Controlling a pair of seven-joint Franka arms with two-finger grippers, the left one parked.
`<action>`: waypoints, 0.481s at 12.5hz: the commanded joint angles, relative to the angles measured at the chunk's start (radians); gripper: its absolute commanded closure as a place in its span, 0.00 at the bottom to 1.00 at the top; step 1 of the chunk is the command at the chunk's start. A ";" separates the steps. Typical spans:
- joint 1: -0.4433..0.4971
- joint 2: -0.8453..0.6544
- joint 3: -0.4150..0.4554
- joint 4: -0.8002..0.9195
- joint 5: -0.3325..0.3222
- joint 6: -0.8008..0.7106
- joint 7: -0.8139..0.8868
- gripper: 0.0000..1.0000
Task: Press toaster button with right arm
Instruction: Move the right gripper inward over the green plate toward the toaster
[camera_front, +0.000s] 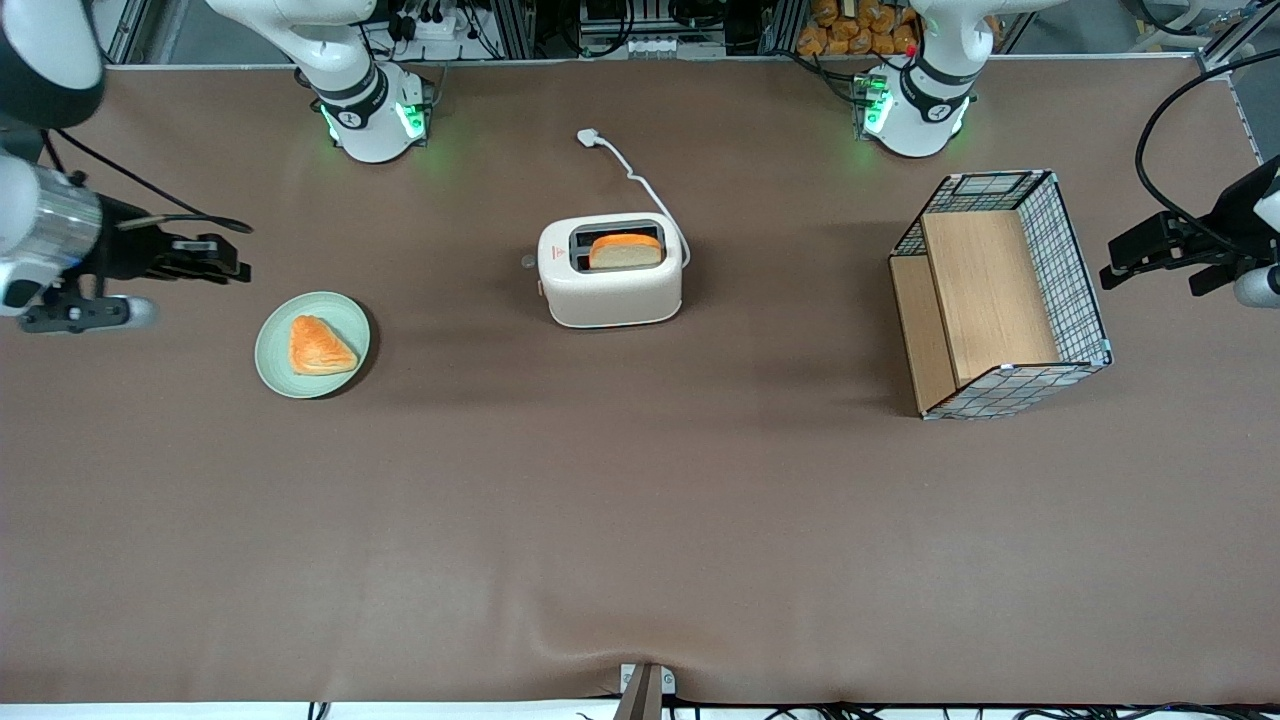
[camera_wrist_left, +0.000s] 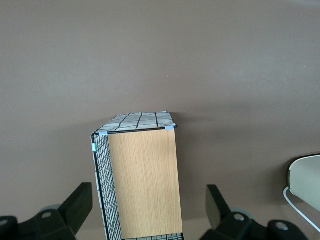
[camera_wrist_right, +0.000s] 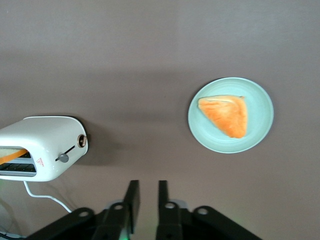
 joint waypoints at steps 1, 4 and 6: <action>0.011 -0.018 0.061 -0.078 0.019 0.051 0.073 1.00; 0.010 -0.027 0.122 -0.230 0.097 0.176 0.080 1.00; 0.011 -0.029 0.127 -0.334 0.199 0.283 0.078 1.00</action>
